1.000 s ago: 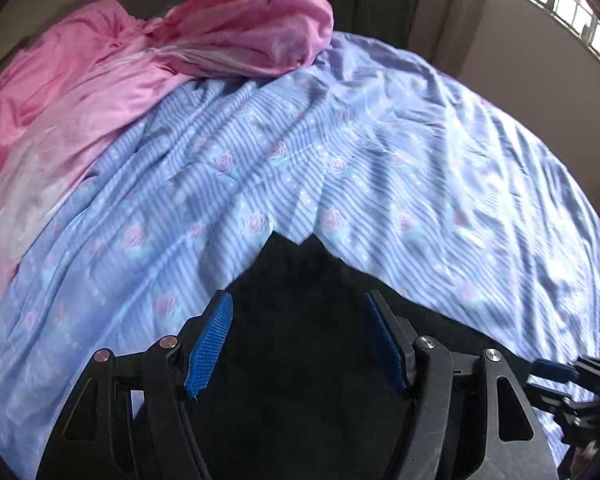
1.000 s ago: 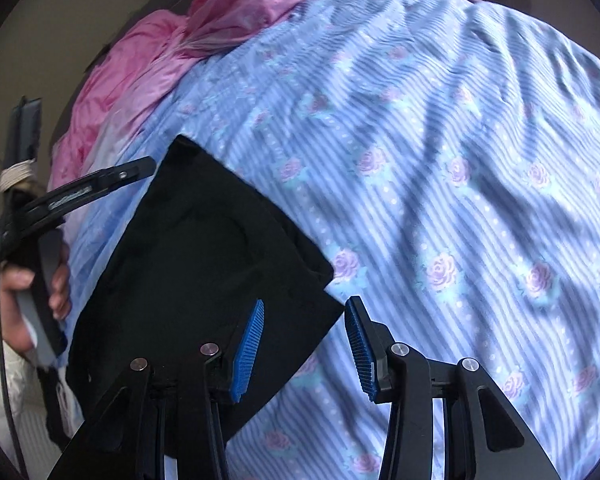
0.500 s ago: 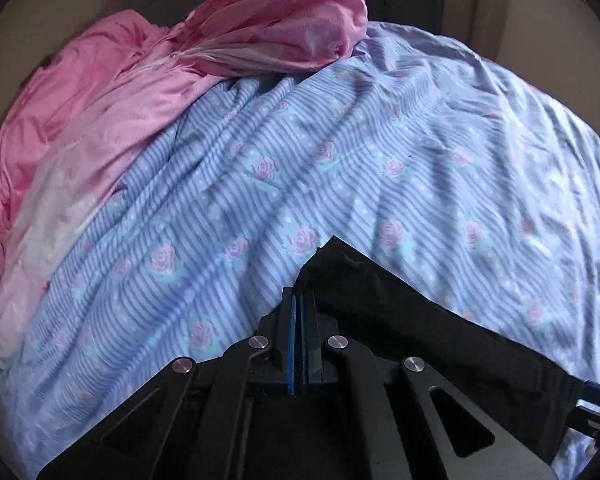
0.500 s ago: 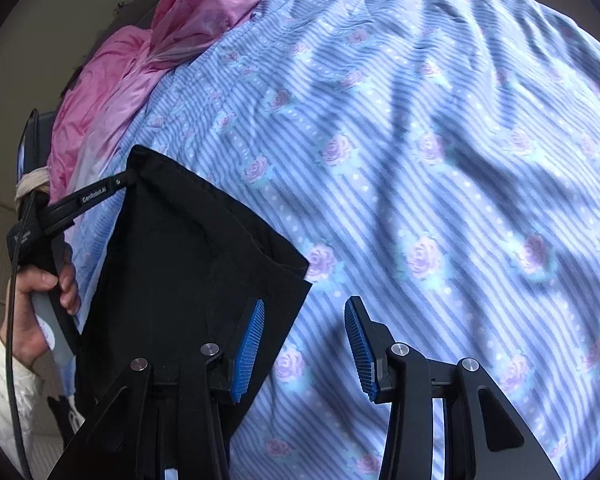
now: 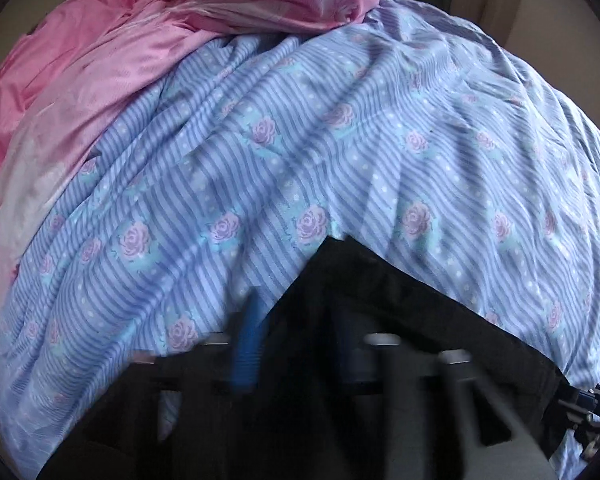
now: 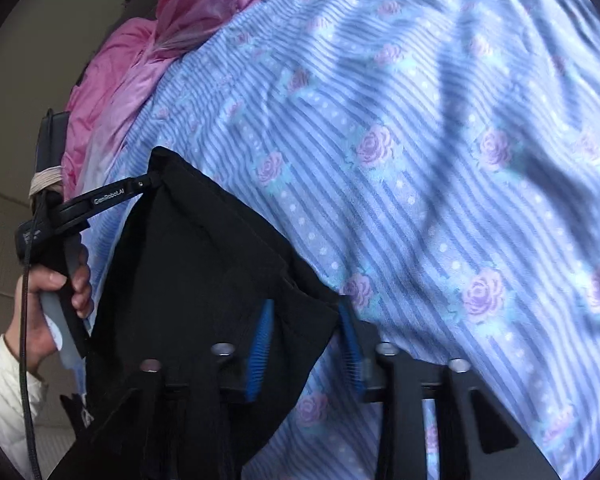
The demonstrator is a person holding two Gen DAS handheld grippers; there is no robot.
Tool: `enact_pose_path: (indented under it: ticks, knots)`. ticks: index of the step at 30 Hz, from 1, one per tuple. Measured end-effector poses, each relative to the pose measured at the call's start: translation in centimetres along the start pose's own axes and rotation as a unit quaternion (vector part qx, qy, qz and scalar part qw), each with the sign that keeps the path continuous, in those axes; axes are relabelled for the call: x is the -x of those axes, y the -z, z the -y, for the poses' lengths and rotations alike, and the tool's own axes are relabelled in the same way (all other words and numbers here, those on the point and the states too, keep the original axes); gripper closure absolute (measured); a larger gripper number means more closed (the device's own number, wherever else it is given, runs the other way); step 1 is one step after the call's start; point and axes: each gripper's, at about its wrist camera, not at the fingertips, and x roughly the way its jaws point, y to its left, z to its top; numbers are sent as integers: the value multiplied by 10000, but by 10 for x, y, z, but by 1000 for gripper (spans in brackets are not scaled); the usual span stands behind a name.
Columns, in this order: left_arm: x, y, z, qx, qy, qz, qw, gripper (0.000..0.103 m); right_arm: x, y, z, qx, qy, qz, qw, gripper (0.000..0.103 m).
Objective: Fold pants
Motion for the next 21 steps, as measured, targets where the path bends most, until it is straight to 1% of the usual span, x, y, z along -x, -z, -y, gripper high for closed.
enact_pose_path:
  ticks: [1, 2, 3, 4, 5, 7, 8, 9, 10, 11, 12, 13, 15, 16, 17, 18, 19, 20, 21]
  knots:
    - [-2, 1, 1, 9, 99, -55, 9999, 49, -1, -1, 1, -42, -56, -2, 10000, 90]
    - [-6, 1, 2, 22, 156, -136, 9998, 54, -1, -2, 1, -90, -120, -21, 9999, 90]
    - [-8, 2, 3, 43, 185, -154, 9997, 59, 0, -2, 1, -123, -97, -8, 9999, 91]
    - [-8, 2, 3, 34, 240, -133, 9996, 75, 4, -3, 1, -122, -77, 48, 9999, 91]
    - [-7, 1, 4, 7, 271, -130, 9995, 83, 11, -4, -2, -80, -22, 140, 9999, 92]
    - [-3, -3, 5, -31, 400, -102, 9991, 87, 22, -6, -6, 15, 59, 302, 9995, 93]
    - [-2, -7, 5, -42, 460, -85, 9989, 88, 28, -8, -10, 104, 185, 397, 9990, 93]
    - [-3, -9, 6, -55, 470, -96, 9988, 88, 31, -9, -12, 178, 315, 472, 9982, 96]
    - [-7, -11, 7, -95, 440, -159, 9989, 86, 30, -11, -12, 211, 392, 495, 9978, 95]
    - [-12, -12, 9, -147, 410, -260, 9987, 81, 28, -12, -10, 192, 388, 470, 9980, 95]
    - [-15, -13, 10, -187, 351, -324, 9987, 79, 24, -13, -7, 149, 385, 415, 9983, 95]
    - [-16, -13, 10, -214, 335, -353, 9986, 77, 20, -14, -3, 82, 350, 347, 9988, 95]
    - [-14, -16, 12, -260, 348, -347, 9985, 70, 14, -16, 4, -22, 235, 190, 9995, 94]
    - [-13, -18, 12, -292, 344, -326, 9984, 58, 12, -17, 5, -70, 205, 129, 9997, 87]
    - [-12, -18, 13, -336, 326, -308, 9984, 51, 11, -18, 7, -115, 179, 67, 9998, 83]
    - [-13, -20, 14, -403, 274, -301, 9984, 51, 10, -18, 8, -123, 118, 29, 9999, 75]
    - [-16, -22, 15, -397, 282, -365, 9981, 51, 8, -18, 8, -117, 61, -1, 9999, 70]
    - [-18, -23, 15, -347, 307, -400, 9981, 51, 6, -17, 7, -108, 35, -57, 9999, 69]
    - [-20, -27, 15, -285, 368, -395, 9981, 54, 2, -16, 6, -114, -13, -122, 9999, 69]
